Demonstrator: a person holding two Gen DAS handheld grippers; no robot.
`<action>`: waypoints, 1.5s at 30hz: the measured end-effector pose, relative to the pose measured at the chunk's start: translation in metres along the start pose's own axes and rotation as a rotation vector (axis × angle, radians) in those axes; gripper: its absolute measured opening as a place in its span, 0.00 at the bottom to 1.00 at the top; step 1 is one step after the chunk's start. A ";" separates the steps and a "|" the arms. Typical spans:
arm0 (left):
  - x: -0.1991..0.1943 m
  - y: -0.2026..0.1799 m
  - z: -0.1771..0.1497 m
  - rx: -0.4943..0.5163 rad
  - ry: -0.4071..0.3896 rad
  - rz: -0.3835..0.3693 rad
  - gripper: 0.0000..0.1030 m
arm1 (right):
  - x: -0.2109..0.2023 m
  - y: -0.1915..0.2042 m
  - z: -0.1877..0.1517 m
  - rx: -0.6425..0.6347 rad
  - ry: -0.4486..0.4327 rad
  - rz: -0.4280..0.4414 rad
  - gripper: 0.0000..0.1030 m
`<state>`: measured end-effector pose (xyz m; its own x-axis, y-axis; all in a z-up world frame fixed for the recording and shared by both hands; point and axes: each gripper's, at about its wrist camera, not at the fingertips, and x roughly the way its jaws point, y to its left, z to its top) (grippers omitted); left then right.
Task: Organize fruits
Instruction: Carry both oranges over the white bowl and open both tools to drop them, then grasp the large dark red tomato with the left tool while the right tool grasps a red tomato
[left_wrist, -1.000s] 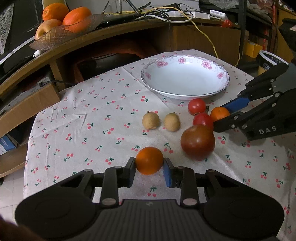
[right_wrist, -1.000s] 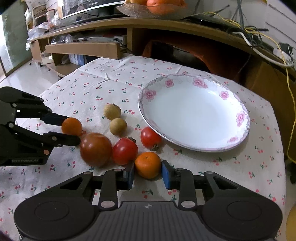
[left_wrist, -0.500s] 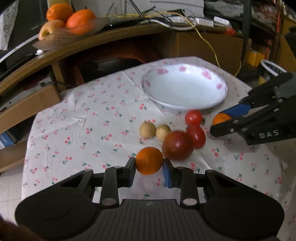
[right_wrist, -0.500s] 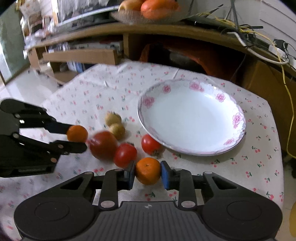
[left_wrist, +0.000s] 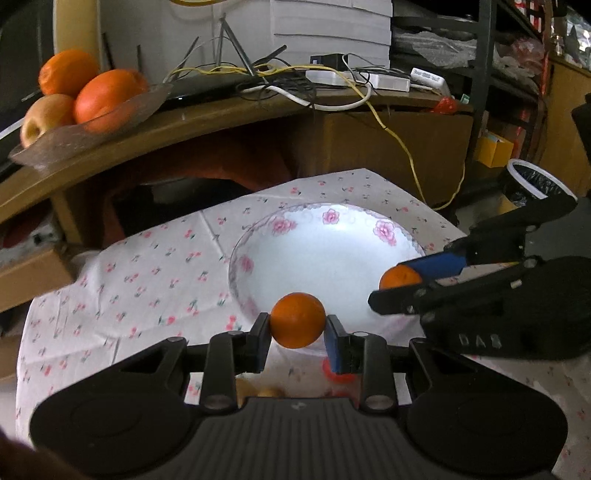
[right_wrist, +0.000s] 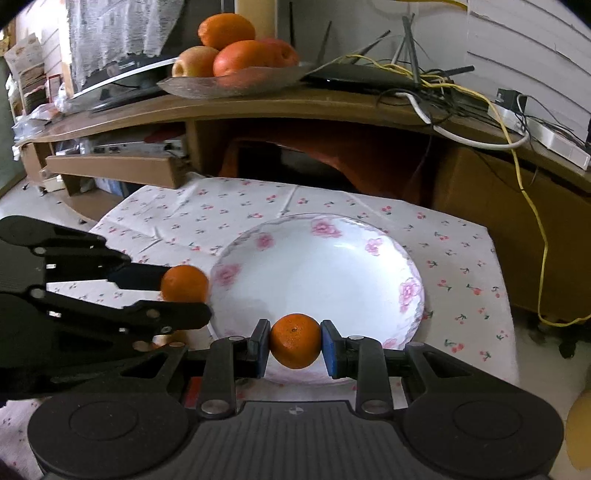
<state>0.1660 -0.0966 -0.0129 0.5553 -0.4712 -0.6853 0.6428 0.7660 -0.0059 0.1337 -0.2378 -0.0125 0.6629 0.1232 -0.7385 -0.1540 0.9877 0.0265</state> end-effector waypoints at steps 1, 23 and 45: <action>0.004 0.000 0.001 0.002 0.001 0.003 0.35 | 0.002 -0.001 0.001 -0.002 0.002 -0.002 0.28; 0.017 0.002 0.001 -0.013 0.031 0.038 0.39 | 0.006 -0.012 0.003 0.038 -0.001 -0.017 0.43; -0.032 0.021 -0.009 -0.087 -0.018 0.094 0.47 | -0.018 0.001 -0.009 0.028 -0.006 0.044 0.47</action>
<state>0.1570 -0.0615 0.0021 0.6207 -0.4028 -0.6727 0.5397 0.8419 -0.0061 0.1144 -0.2399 -0.0052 0.6602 0.1670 -0.7323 -0.1628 0.9836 0.0775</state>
